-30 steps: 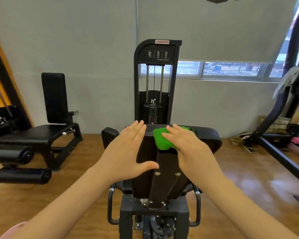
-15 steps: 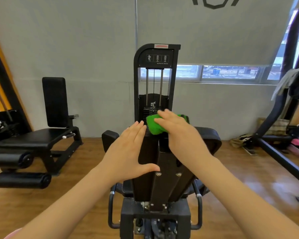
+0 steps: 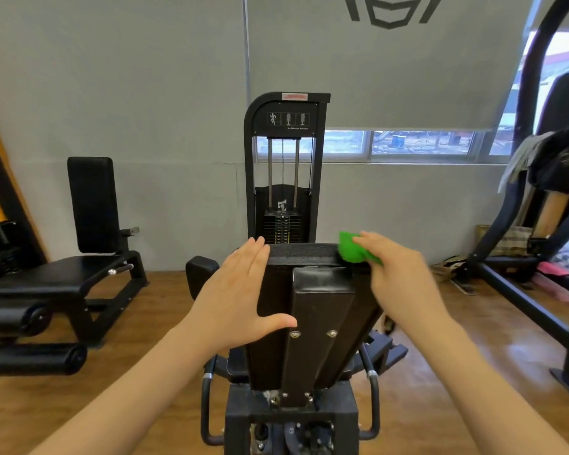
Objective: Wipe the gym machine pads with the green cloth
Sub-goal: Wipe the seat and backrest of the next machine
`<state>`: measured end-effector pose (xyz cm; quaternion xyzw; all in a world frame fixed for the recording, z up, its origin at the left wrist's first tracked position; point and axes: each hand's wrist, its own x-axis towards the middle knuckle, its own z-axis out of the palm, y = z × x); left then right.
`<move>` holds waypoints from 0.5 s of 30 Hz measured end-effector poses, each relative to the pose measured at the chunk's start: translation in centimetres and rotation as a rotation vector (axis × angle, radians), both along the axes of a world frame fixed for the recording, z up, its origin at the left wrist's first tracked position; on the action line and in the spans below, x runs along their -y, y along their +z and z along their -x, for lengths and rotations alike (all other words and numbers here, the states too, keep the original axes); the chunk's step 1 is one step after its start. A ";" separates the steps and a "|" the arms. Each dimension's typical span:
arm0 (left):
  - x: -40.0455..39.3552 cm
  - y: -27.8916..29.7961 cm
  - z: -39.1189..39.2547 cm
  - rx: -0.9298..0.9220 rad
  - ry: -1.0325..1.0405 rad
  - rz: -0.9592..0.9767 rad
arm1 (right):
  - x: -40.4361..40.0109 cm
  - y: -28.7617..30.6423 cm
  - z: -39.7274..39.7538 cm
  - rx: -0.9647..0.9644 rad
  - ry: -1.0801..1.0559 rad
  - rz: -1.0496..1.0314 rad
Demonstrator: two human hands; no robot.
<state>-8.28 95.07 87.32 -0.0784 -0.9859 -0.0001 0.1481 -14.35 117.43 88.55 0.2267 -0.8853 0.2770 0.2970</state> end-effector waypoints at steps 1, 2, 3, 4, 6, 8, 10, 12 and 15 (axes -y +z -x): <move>0.0 0.0 -0.1 0.005 0.005 -0.001 | 1.4 0.1 -0.2 0.012 0.090 -0.077; -0.1 0.1 -0.2 0.007 0.007 -0.004 | 2.3 -0.2 -0.2 0.040 0.161 -0.168; -0.2 0.2 -0.3 0.010 0.009 -0.007 | 2.7 -0.7 -0.3 0.024 0.188 -0.244; -0.1 0.3 -0.3 0.017 0.008 -0.005 | 2.2 -1.6 0.0 -0.051 0.168 -0.248; -0.1 0.3 -0.3 0.029 0.010 0.012 | -0.2 -3.5 0.3 -0.126 0.061 -0.101; -0.1 0.2 -0.3 0.032 0.019 0.006 | -2.7 -4.8 0.3 -0.134 -0.036 0.026; -0.1 0.1 -0.1 0.001 0.018 -0.008 | -3.6 -4.7 0.1 -0.108 -0.064 0.161; -0.3 0.1 0.0 -0.018 0.018 -0.002 | -4.1 -4.3 0.0 -0.048 -0.052 0.296; -1.3 0.5 -0.2 -0.032 0.065 0.039 | -5.2 -3.5 0.2 -0.003 -0.031 0.515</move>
